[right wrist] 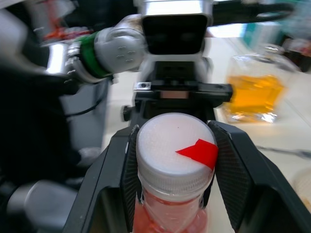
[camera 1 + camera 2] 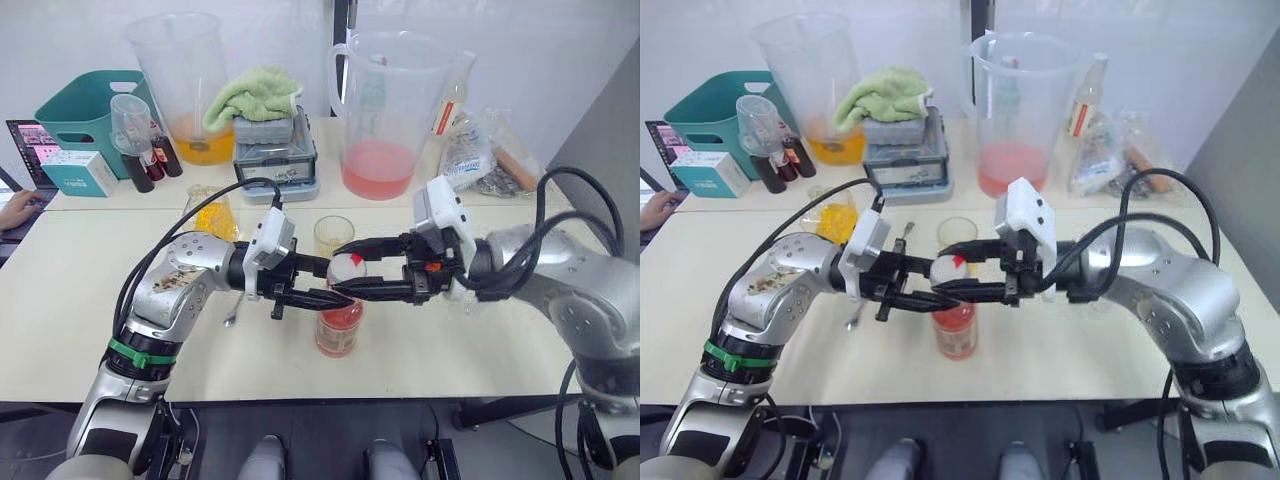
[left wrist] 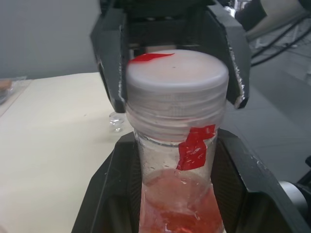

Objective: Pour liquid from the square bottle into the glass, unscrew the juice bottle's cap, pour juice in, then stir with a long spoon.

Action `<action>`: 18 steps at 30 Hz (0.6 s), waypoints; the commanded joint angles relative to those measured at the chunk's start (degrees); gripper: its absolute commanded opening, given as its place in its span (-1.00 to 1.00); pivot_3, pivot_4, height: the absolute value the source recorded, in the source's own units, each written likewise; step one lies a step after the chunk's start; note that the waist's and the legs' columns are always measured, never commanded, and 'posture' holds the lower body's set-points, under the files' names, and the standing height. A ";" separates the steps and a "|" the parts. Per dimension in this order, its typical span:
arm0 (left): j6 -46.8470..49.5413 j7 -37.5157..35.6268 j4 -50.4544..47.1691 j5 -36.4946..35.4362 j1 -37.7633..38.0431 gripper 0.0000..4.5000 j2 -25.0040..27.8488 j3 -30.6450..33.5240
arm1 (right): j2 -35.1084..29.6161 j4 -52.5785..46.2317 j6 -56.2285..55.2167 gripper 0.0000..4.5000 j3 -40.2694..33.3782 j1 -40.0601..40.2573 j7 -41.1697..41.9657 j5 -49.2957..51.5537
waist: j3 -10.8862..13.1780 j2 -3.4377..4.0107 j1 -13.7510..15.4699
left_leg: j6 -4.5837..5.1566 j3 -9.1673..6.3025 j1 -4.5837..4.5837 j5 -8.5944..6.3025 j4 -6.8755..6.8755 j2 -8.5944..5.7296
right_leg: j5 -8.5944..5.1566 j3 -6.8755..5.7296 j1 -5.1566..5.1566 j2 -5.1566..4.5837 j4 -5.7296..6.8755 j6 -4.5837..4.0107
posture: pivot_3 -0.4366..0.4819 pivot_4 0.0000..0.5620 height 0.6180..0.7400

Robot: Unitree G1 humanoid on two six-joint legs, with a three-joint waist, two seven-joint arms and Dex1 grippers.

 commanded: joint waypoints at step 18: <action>0.73 -0.69 -0.24 0.05 -0.50 -0.31 0.86 0.11 | 3.65 27.46 -14.27 0.99 15.86 -22.53 26.99 -0.36 | 0.00 0.01 -0.50 | -0.08 -0.05 0.12 0.05 -0.04 0.02 | 0.00 0.00 0.00 0.00 0.12 0.00 | -0.05 -0.47 0.99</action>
